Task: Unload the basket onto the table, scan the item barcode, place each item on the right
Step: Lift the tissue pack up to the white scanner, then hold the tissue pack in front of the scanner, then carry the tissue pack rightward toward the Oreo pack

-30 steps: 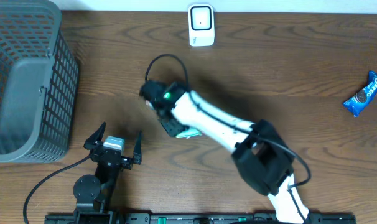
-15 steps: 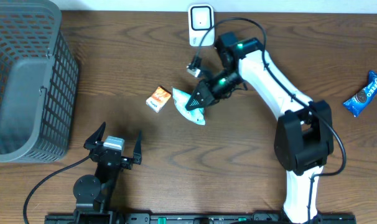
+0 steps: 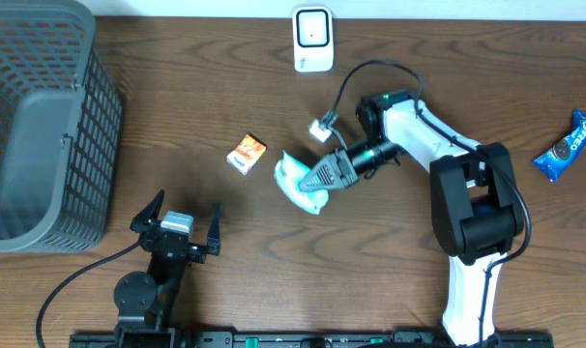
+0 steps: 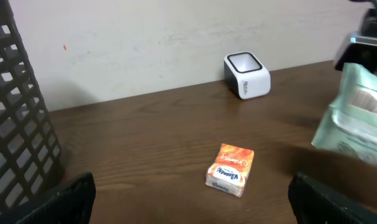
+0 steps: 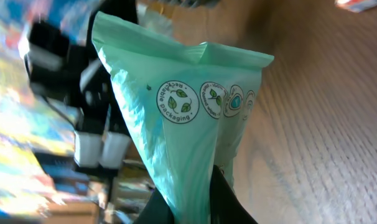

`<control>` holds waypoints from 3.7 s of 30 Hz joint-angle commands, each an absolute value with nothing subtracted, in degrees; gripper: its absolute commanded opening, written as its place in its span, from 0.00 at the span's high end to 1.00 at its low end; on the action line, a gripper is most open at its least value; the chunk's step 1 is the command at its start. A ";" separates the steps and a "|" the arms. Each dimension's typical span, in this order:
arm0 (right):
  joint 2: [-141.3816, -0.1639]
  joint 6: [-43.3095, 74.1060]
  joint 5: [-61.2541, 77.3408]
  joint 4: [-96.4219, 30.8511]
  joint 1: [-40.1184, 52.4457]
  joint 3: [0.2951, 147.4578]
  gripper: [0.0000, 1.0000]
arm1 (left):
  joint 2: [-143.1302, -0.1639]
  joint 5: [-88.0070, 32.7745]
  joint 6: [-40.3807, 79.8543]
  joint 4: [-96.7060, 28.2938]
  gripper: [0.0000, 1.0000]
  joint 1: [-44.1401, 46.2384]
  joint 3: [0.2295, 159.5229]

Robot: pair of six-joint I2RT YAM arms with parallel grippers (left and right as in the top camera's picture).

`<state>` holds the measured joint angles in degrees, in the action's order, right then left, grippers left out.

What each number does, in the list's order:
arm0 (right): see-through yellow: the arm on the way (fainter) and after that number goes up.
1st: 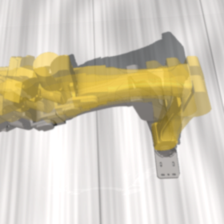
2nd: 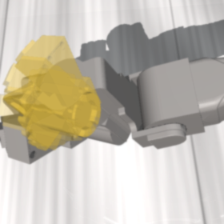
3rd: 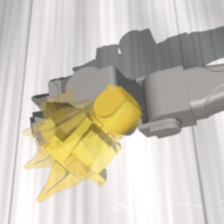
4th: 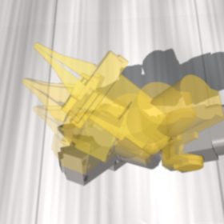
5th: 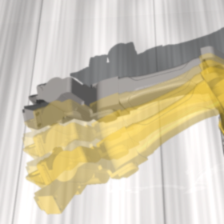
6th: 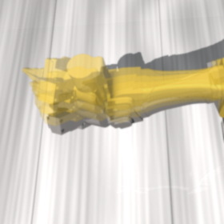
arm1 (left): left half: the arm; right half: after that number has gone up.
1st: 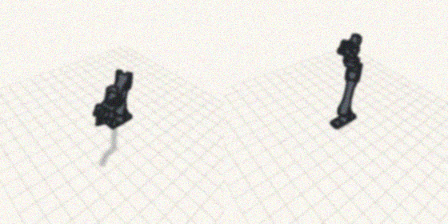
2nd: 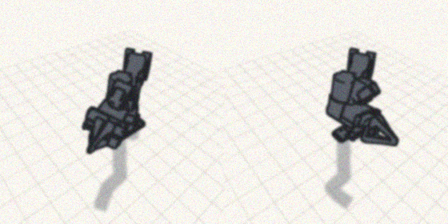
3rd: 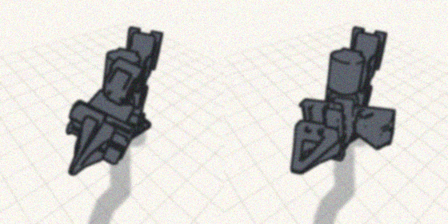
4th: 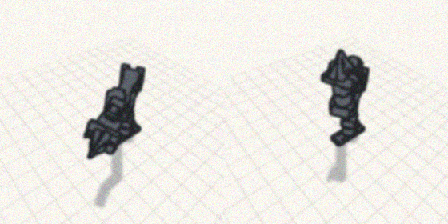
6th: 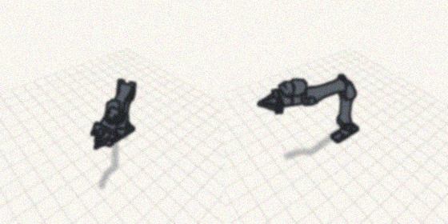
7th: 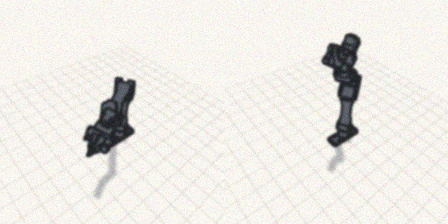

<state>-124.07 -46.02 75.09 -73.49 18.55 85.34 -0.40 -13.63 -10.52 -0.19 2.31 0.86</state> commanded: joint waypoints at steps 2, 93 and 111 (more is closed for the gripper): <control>-124.55 -66.92 79.66 -74.28 18.90 82.00 0.99 | -0.23 -14.96 -10.26 -2.59 0.02 2.33 0.23; -151.65 -42.92 -47.20 -32.99 27.57 141.88 0.99 | -0.23 -14.96 -10.26 -2.59 0.02 2.33 0.23; -138.41 -11.44 -39.05 -75.99 16.95 141.91 0.99 | -0.23 -14.96 -10.26 -2.59 0.02 2.33 0.23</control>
